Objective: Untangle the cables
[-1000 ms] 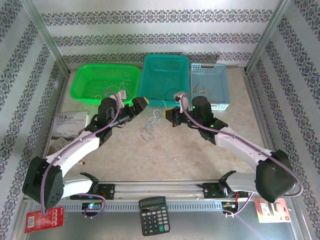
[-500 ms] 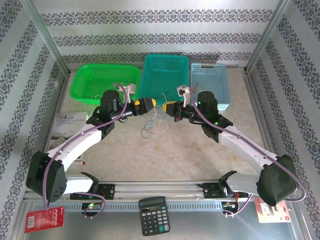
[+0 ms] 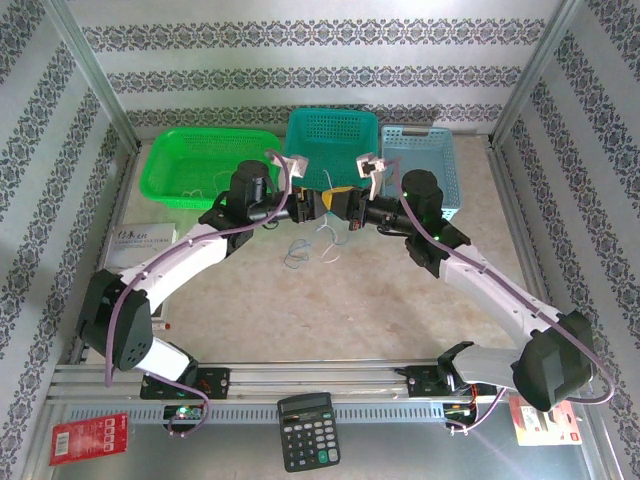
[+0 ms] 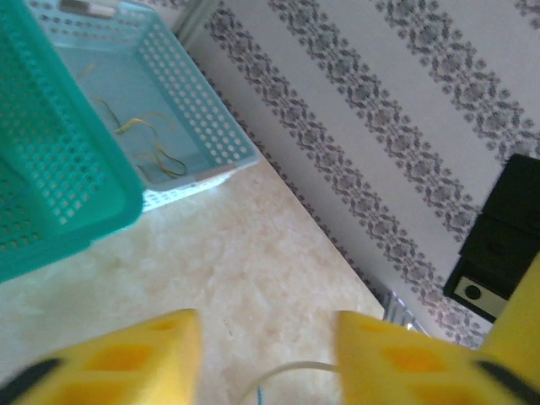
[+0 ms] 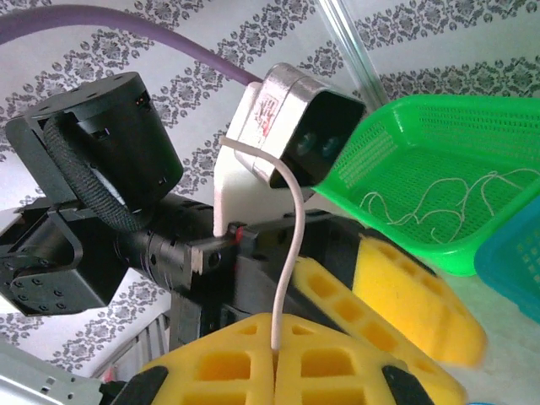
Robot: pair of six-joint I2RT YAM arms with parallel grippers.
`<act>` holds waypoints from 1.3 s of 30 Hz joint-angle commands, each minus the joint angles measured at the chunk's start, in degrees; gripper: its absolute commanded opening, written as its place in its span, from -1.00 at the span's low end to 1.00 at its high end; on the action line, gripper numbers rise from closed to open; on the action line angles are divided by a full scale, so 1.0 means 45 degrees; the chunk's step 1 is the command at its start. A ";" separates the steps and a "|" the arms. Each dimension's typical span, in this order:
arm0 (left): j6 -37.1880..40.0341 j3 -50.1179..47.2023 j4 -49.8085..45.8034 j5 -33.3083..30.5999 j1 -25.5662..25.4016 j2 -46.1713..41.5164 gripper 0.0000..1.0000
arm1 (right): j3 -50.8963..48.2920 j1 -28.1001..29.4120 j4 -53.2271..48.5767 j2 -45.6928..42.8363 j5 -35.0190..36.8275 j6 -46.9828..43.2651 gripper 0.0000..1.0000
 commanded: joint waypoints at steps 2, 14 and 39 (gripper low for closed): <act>0.0227 0.0309 0.0673 0.0345 -0.0252 -0.0014 -0.58 | 0.0240 -0.0160 0.0643 -0.0122 -0.0106 0.0280 -1.00; 0.1744 -0.1836 0.0845 -0.0328 -0.0103 -0.2162 0.72 | 0.0415 -0.0711 0.0365 -0.0234 -0.0408 0.0467 -1.00; 0.3686 -0.0195 0.0745 -0.0544 -0.0008 -0.1219 -0.66 | 0.1703 -0.0071 0.0696 0.0657 -0.1537 0.1437 -0.57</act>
